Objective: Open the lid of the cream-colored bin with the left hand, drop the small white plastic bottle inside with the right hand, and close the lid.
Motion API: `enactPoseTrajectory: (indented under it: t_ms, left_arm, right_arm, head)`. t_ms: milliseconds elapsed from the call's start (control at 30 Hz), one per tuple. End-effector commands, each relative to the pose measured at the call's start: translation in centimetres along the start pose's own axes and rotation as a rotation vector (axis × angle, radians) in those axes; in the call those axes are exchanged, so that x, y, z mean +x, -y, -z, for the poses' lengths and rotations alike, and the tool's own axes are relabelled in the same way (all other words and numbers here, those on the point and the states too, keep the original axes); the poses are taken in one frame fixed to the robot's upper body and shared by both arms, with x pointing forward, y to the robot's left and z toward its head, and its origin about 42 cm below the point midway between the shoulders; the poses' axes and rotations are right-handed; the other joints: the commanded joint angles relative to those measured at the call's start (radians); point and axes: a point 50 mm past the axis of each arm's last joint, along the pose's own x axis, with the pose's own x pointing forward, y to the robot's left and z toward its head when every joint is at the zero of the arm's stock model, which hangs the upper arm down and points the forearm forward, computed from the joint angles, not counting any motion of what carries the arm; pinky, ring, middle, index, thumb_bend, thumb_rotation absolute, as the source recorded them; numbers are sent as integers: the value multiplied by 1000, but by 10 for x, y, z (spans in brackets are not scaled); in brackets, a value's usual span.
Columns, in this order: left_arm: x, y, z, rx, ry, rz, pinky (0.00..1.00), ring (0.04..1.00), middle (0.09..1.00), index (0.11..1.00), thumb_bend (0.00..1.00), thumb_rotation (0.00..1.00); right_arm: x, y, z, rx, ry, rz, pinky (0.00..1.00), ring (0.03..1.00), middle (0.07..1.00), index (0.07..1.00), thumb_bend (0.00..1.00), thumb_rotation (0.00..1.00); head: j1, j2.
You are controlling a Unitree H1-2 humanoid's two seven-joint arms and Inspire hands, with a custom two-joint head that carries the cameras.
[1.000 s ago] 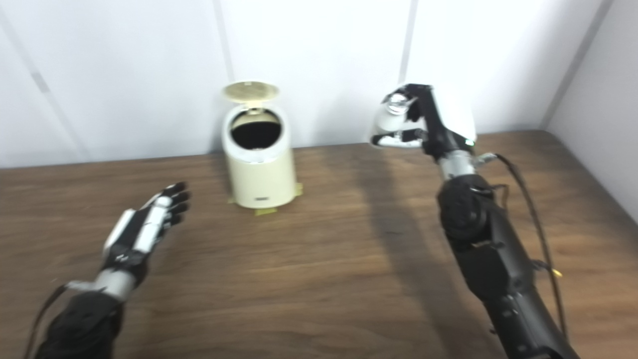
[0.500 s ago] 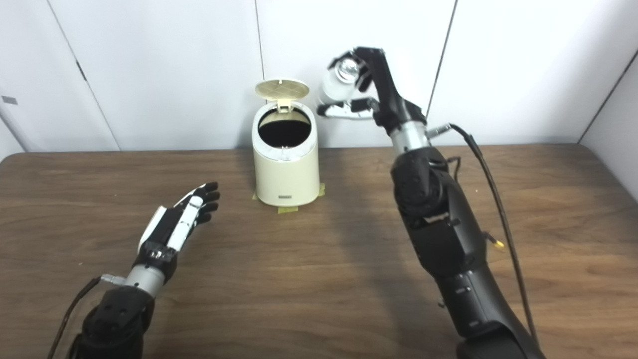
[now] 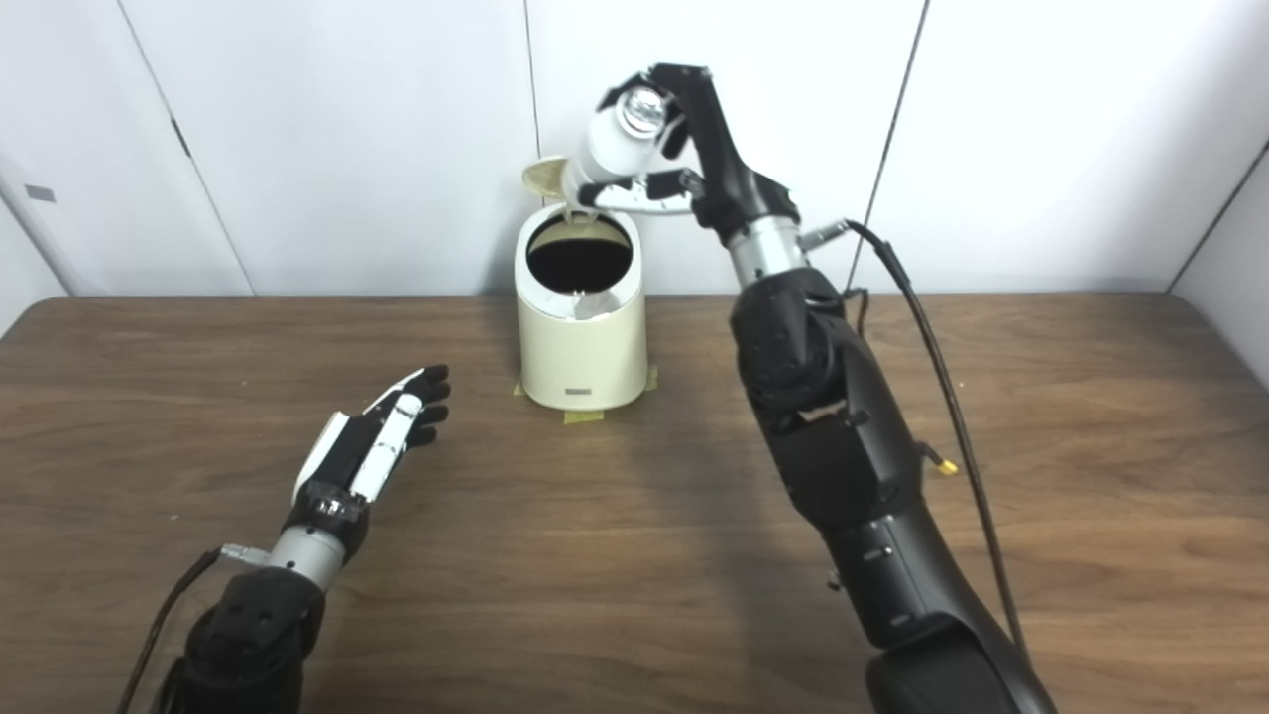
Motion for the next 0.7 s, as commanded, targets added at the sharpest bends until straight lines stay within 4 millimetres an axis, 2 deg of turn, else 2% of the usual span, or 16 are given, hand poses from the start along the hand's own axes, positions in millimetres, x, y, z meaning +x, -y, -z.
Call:
enactPoseTrajectory:
  t_ms: [0,33,100,167,233,667]
  left_arm:
    - [9,-1,-19,0,83,-10,879,886,910,933,515,974]
    - [8,-1,-18,2,85,-9,879,884,906,932,514,973]
    - [8,0,-18,6,87,-10,877,883,906,933,509,975]
    - [7,0,-18,9,85,-12,871,882,909,932,512,980]
    - [7,1,-19,4,80,-16,879,886,914,934,508,981]
    - [4,-3,-20,33,93,-24,877,887,898,919,500,1000]
  right_arm:
    - [17,11,-18,-10,91,57,391,429,496,502,503,0]
    - [16,9,-18,-10,91,55,463,435,485,499,514,0]
    - [16,5,-18,-3,93,53,502,439,479,496,520,0]
    - [15,1,-16,7,94,48,415,430,487,492,521,0]
    - [14,-1,-13,7,79,39,371,418,502,495,519,0]
    - [7,-12,3,16,7,-1,391,419,497,496,519,0]
  head:
    - [0,1]
    - [-1,1]
    - [-1,2]
    - [0,1]
    - [2,3]
    - [8,10]
